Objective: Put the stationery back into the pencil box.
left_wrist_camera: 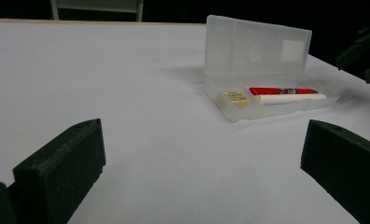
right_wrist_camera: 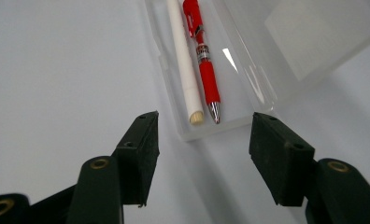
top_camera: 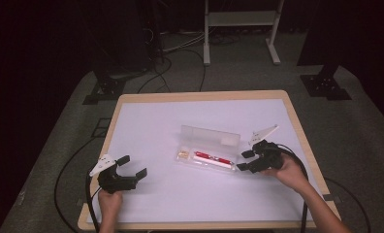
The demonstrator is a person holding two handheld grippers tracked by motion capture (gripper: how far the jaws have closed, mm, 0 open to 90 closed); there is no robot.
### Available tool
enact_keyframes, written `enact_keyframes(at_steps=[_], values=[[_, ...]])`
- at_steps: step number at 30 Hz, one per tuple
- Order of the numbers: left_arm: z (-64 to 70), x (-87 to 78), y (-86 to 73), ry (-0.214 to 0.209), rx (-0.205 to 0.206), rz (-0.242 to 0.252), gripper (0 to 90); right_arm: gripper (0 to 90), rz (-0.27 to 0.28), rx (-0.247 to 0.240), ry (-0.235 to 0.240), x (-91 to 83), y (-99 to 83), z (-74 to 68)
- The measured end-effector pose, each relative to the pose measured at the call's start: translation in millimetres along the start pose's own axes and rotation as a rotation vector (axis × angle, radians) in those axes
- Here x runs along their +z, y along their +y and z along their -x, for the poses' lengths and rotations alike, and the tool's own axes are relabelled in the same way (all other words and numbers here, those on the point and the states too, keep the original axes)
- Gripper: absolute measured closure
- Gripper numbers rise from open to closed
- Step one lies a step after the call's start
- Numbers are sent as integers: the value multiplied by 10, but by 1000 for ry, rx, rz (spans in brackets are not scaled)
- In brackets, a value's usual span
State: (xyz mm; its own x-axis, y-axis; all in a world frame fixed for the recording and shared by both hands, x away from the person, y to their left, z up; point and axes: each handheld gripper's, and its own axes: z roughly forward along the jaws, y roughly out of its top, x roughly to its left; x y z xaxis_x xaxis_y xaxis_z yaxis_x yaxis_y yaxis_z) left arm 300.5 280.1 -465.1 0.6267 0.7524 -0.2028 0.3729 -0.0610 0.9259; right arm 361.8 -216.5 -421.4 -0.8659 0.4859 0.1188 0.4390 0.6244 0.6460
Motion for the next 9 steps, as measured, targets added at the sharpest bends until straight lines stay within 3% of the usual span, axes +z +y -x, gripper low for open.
enact_keyframes(at_steps=[4,9], values=[[-2,-2,1,0,-1,-5,0,404,2,14,-18,-37,-145,-34],[-5,1,1,-2,0,-2,0,382,43,19,-63,-128,-423,-182]])
